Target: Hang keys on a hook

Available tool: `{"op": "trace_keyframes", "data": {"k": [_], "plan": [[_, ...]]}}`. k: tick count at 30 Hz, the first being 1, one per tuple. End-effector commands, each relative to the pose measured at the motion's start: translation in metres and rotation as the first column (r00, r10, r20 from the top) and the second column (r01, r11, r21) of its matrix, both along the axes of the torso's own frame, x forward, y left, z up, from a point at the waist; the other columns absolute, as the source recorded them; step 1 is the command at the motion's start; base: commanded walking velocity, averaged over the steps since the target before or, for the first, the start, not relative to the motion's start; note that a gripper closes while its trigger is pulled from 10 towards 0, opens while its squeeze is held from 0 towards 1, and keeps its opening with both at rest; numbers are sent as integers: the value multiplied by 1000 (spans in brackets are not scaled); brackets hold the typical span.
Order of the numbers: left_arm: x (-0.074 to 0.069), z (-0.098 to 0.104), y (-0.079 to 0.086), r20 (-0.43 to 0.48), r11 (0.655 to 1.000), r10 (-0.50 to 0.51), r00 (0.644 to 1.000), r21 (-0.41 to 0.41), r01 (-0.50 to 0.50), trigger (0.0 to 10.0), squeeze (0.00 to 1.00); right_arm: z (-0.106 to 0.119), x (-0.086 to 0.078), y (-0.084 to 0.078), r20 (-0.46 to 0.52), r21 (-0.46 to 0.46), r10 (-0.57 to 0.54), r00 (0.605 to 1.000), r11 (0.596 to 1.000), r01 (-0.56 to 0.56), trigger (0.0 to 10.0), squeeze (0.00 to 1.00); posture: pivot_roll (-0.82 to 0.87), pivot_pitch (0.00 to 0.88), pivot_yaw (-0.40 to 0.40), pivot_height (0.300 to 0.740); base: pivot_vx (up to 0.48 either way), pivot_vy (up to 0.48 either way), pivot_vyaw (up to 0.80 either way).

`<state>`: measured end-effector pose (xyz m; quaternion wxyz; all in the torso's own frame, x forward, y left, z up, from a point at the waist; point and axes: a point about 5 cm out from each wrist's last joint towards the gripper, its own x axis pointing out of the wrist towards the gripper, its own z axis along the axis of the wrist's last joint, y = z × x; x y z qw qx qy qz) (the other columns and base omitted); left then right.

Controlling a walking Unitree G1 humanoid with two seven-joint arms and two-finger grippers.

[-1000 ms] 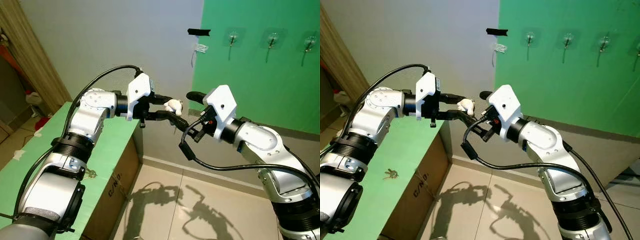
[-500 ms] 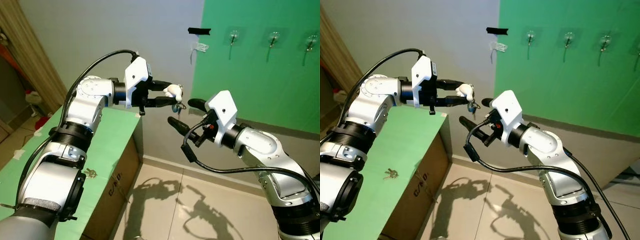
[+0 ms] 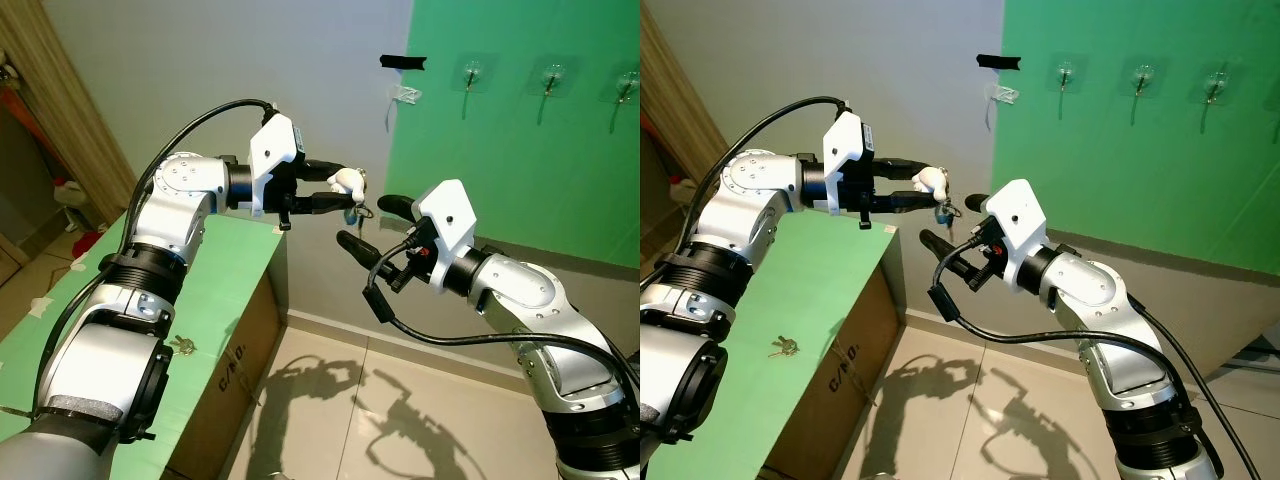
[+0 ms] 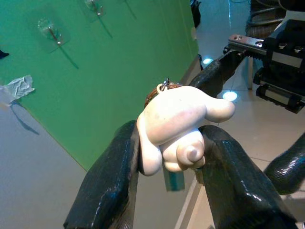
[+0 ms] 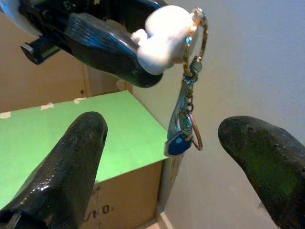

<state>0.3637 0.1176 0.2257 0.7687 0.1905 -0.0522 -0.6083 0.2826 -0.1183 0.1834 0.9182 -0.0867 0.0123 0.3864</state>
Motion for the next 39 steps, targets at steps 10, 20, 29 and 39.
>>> {"op": "trace_keyframes", "data": {"k": [10, 20, 29, 39], "plan": [[-1, 10, -8, 28, 999, -33, 999, -21, 33, 0, 0, -5, 8, -2, -1, -5, -35, 999, 999, 35, 10000, 0, -213, 0, 105, 740, 0, 0, 0], [-1, 12, -8, 33, 999, -38, 999, -20, 39, 0, 0, -5, 14, -2, 9, 12, -60, 998, 998, 60, 10000, 0, -209, 0, 109, 740, 0, 0, 0], [-1, 12, -9, 31, 999, -40, 999, -22, 41, 0, 0, -3, 18, -5, 24, 28, -86, 996, 996, 85, 0, 0, -211, 0, 106, 740, 0, 0, 0], [0, 12, -7, 32, 999, -31, 999, -23, 32, 0, 0, -4, 17, -3, 13, 45, -63, 998, 997, 62, 0, 0, -208, 0, 105, 740, 0, 0, 0]]}}
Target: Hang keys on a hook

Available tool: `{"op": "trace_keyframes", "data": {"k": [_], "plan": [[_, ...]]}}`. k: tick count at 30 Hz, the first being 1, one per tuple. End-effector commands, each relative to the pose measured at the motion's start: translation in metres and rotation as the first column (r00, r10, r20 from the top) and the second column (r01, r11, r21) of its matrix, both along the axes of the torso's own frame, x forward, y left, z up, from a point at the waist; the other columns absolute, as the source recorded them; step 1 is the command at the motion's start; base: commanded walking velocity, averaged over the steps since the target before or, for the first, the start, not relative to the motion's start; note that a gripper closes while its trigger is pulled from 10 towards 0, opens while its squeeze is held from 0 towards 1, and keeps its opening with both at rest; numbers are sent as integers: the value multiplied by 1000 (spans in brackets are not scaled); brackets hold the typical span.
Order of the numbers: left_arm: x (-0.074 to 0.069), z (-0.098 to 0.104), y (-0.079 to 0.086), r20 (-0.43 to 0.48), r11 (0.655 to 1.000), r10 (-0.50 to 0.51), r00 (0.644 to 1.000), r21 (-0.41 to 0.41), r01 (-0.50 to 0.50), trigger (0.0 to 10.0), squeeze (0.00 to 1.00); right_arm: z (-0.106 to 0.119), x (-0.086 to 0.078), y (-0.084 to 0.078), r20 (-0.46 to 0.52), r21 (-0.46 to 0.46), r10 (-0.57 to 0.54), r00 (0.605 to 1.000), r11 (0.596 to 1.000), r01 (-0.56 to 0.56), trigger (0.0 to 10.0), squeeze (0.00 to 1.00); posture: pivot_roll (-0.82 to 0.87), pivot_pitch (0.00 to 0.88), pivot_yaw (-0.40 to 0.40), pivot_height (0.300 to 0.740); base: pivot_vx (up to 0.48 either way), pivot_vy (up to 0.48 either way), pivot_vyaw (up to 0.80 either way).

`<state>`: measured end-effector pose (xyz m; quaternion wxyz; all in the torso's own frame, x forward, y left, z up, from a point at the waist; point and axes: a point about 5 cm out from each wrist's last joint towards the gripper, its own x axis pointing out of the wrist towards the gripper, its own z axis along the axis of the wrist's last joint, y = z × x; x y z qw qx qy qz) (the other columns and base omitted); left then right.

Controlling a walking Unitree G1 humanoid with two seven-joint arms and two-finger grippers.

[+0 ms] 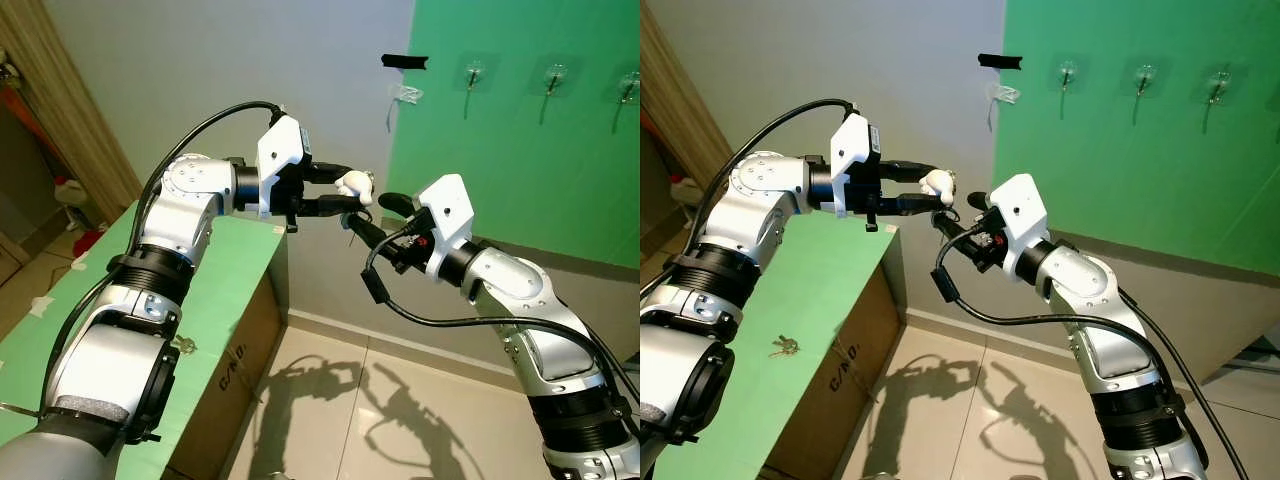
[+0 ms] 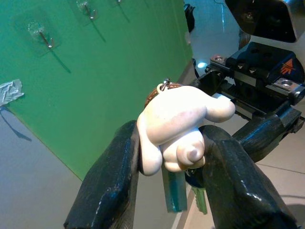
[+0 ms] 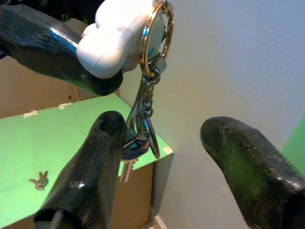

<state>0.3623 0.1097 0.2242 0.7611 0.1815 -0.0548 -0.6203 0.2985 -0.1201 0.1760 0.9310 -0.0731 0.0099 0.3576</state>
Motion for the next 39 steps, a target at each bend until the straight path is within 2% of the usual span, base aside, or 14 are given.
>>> {"op": "trace_keyframes", "data": {"k": [1, 36, 37, 38, 39], "plan": [[1, 13, 1, 42, 1000, -2, 999, -11, 2, 0, 0, 3, 1, -2, 16, 16, 0, 1000, 1000, 0, 0, 0, -208, 0, 105, 740, 0, 0, 0], [5, 15, 8, 51, 999, 41, 998, -1, -41, 0, 0, 0, -8, 1, -30, 30, 94, 995, 995, -93, 0, 0, -209, 0, 107, 740, 0, 0, 0], [8, 15, 9, 73, 996, 88, 993, 1, -88, 3294, 0, 0, -8, 1, -30, 31, 95, 995, 995, -94, 0, 0, -210, 0, 108, 740, 0, 0, 0], [10, 16, 9, 81, 994, 111, 990, 3, -112, 10000, 0, 0, -8, 1, -30, 31, 95, 995, 995, -94, 0, 0, -210, 0, 108, 740, 0, 0, 0], [10, 16, 9, 81, 994, 111, 990, 3, -112, 10000, 0, 0, -8, 1, -30, 31, 95, 995, 995, -94, 0, 0, -210, 0, 108, 740, 0, 0, 0]]}}
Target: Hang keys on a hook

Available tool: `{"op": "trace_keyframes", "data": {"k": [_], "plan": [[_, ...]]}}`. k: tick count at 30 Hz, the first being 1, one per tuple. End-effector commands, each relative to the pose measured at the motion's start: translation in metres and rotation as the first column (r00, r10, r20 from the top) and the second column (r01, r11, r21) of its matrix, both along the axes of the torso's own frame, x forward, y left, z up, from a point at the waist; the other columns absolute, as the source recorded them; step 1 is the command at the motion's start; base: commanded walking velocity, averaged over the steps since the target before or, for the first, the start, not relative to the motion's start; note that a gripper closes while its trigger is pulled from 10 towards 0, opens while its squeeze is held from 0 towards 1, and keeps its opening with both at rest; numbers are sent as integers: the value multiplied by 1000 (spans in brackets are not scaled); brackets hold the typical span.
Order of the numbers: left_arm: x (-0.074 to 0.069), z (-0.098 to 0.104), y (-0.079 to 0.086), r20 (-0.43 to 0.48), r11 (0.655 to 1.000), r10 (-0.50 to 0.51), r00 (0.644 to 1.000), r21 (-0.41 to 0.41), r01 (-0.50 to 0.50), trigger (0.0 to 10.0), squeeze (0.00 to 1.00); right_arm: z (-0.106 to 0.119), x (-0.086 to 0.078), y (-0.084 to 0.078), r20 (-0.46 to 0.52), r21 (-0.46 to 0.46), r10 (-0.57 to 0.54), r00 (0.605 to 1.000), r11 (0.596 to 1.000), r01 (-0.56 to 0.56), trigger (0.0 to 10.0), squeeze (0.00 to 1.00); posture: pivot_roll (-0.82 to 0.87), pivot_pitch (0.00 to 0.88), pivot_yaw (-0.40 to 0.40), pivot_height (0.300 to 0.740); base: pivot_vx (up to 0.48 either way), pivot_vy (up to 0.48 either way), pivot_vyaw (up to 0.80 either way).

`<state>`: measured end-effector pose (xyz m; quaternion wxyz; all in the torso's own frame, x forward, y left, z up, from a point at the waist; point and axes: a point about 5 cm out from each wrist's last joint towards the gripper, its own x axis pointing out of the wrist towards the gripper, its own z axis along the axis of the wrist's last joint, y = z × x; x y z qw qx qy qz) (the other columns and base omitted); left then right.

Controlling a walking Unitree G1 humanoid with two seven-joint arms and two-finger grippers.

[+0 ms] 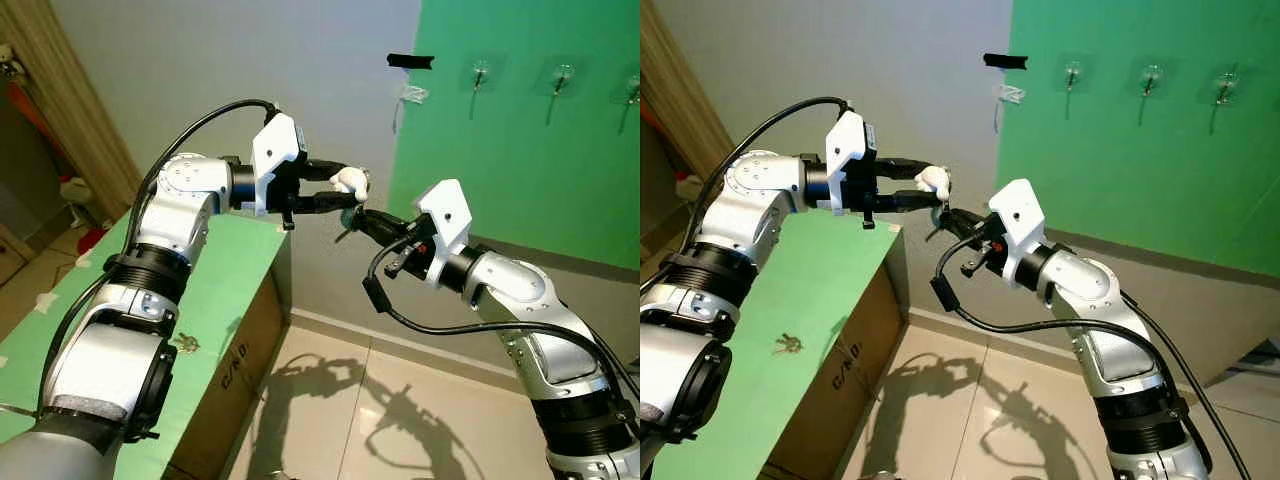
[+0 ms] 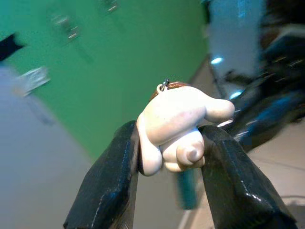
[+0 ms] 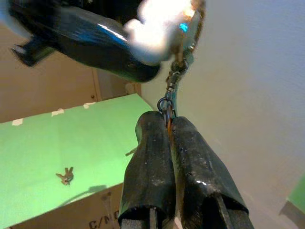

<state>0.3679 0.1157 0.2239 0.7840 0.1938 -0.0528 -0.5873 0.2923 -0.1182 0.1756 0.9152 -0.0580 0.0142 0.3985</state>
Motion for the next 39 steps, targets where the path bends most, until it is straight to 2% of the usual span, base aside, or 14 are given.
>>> {"op": "trace_keyframes", "data": {"k": [1, 2, 3, 16, 17, 18, 24, 26, 27, 28, 29, 30, 33, 39], "plan": [[6, 16, 3, 63, 999, 47, 997, 0, -47, 10000, 153, 1, -2, -1, -6, 5, 8, 1000, 1000, -8, 0, 0, -210, 0, 108, 740, 0, 0, 0], [6, 16, 3, 59, 998, 60, 996, -4, -60, 10000, 925, 1, -2, -2, -5, 3, 8, 1000, 1000, -8, 0, 0, -209, 0, 108, 740, 0, 0, 0], [6, 16, 3, 53, 998, 57, 997, -7, -57, 10000, 1000, 1, -2, -2, -5, 2, 7, 1000, 1000, -7, 0, 0, -211, 0, 105, 740, 0, 0, 0], [7, 12, 4, 41, 997, 75, 996, -9, -74, 10000, 1000, 1, -3, -5, -6, -19, 6, 1000, 1000, -6, 0, 0, -210, 0, 99, 740, 0, 0, 0], [7, 11, 4, 45, 996, 84, 995, -4, -84, 10000, 812, 1, -4, -6, -6, -22, 7, 1000, 1000, -7, 0, 0, -209, 0, 97, 740, 0, 0, 0], [8, 11, 5, 54, 995, 98, 994, 8, -99, 10000, 0, 0, -4, -6, -4, -34, 9, 1000, 999, -9, 0, 0, -209, 0, 97, 740, 0, 0, 0], [10, 9, 8, 61, 989, 145, 988, 0, -145, 10000, 0, 0, -3, -15, 52, -199, 17, 999, 980, -6, 0, 0, -209, 0, 94, 740, 0, 0, 0], [11, 1, 12, 32, 980, 199, 979, -34, -198, 10000, 0, 1, 1, -33, 165, -485, 64, 984, 874, 24, 0, 0, -212, 0, 91, 740, 0, 0, 0], [10, -5, 13, 11, 974, 221, 975, -48, -220, 10000, 0, 1, 4, -43, 223, -611, 90, 971, 788, 68, 0, 0, -212, 0, 91, 740, 0, 0, 0], [10, -5, 13, 11, 974, 221, 975, -48, -220, 10000, 0, 1, 4, -43, 223, -611, 90, 971, 788, 68, 0, 0, -212, 0, 91, 740, 0, 0, 0], [9, -18, 12, -35, 961, 261, 965, -82, -263, 10000, 0, 2, 9, -60, 299, -756, 145, 943, 639, 141, 0, 0, -212, 0, 86, 740, 0, 0, 0], [9, -18, 12, -35, 961, 261, 965, -82, -263, 10000, 0, 2, 9, -60, 299, -756, 145, 943, 639, 141, 0, 0, -212, 0, 86, 740, 0, 0, 0], [8, -31, 11, -97, 935, 324, 941, -122, -334, 10000, 0, 4, 12, -69, 349, -805, 173, 921, 558, 200, 0, 0, -212, 0, 86, 740, 0, 0, 0], [2, -90, 7, -343, 718, 600, 723, -167, -675, 10000, 0, 5, 16, -80, 534, -819, 256, 806, 394, 418, 0, 0, -195, 0, 74, 740, 0, 0, 0]]}}
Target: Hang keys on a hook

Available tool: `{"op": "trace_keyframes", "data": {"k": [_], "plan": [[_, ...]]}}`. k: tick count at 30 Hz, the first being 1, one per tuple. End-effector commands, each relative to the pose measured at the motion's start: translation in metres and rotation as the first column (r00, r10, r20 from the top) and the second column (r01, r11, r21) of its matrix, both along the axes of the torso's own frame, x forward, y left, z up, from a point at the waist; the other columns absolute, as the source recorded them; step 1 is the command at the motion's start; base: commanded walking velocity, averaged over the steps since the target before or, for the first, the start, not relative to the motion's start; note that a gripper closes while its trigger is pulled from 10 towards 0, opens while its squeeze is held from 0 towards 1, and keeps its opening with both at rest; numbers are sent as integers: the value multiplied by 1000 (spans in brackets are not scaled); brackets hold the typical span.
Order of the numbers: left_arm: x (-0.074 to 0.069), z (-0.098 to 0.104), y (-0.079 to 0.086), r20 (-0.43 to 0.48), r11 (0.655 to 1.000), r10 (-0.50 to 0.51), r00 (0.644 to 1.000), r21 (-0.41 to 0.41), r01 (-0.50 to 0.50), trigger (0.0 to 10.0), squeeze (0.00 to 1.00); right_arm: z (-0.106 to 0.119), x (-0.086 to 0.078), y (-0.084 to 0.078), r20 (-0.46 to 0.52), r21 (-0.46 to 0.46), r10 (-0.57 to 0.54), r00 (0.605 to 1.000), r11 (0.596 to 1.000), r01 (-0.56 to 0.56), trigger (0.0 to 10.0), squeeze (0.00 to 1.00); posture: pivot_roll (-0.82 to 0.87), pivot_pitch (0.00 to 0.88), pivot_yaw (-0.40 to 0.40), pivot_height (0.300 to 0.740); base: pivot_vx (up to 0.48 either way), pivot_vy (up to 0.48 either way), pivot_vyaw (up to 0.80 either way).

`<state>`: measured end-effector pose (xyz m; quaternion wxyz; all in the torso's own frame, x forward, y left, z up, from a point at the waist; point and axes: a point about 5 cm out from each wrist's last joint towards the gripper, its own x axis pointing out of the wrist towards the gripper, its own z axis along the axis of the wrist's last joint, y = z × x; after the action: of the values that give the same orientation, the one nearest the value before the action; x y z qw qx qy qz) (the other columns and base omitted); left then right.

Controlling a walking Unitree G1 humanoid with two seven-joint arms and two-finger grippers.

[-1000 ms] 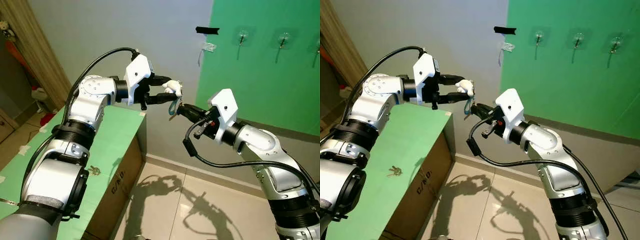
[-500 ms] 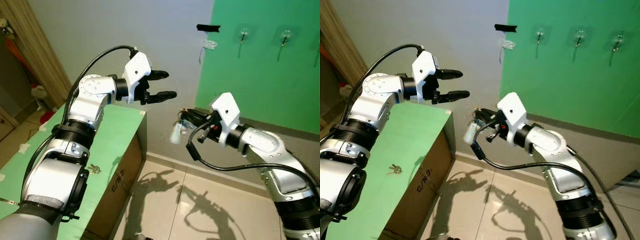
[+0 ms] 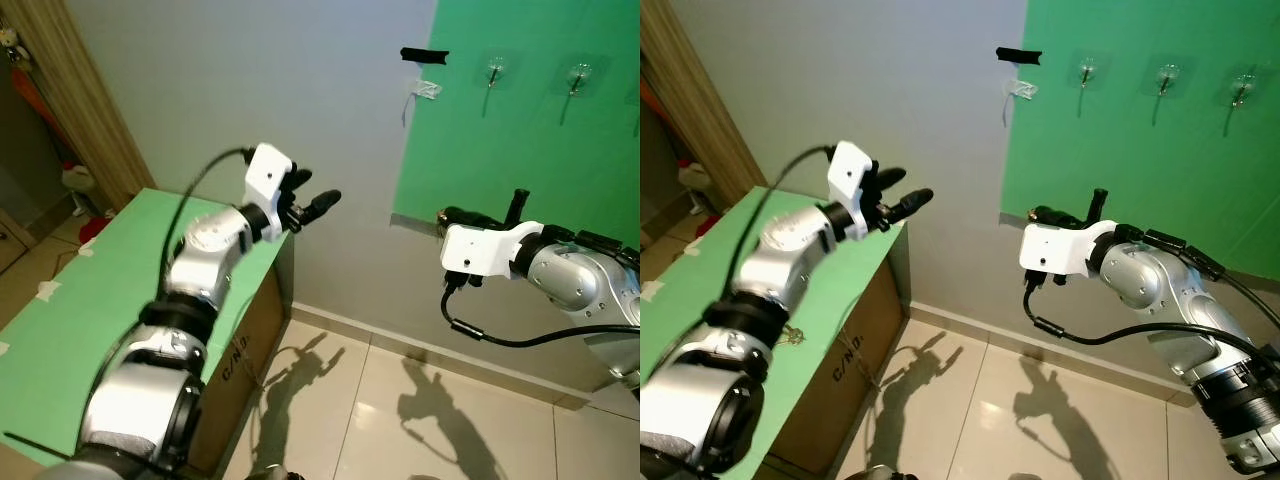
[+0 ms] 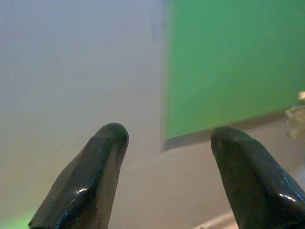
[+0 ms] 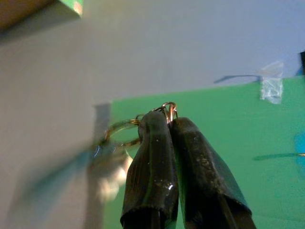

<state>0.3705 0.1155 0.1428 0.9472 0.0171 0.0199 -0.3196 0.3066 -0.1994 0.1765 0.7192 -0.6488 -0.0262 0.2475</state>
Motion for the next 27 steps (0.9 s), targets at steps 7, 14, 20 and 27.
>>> {"op": "trace_keyframes", "data": {"k": [7, 14, 20, 27], "plan": [[-22, -47, -1, -98, 981, 194, 976, 16, -194, 10000, 0, 8, 2, -7, 222, 142, -78, 972, 989, 46, 0, 0, -181, 0, 60, 740, 0, 0, 0], [-47, -54, 15, 51, 938, 338, 940, 59, -341, 10000, 0, -24, -22, -21, -4, 797, -445, 896, 539, 271, 0, 0, -190, 0, 62, 740, 0, 0, 0], [-71, -45, 38, 0, 916, 400, 916, 5, -400, 10000, 0, -81, -76, -12, -313, 923, -518, 796, 31, 383, 0, 0, -192, 0, 79, 740, 0, 0, 0], [-62, -41, 21, -32, 938, 347, 937, -5, -348, 10000, 0, -79, -73, 2, -341, 925, -470, 814, -14, 379, 0, 0, -197, 0, 92, 740, 0, 0, 0]]}}
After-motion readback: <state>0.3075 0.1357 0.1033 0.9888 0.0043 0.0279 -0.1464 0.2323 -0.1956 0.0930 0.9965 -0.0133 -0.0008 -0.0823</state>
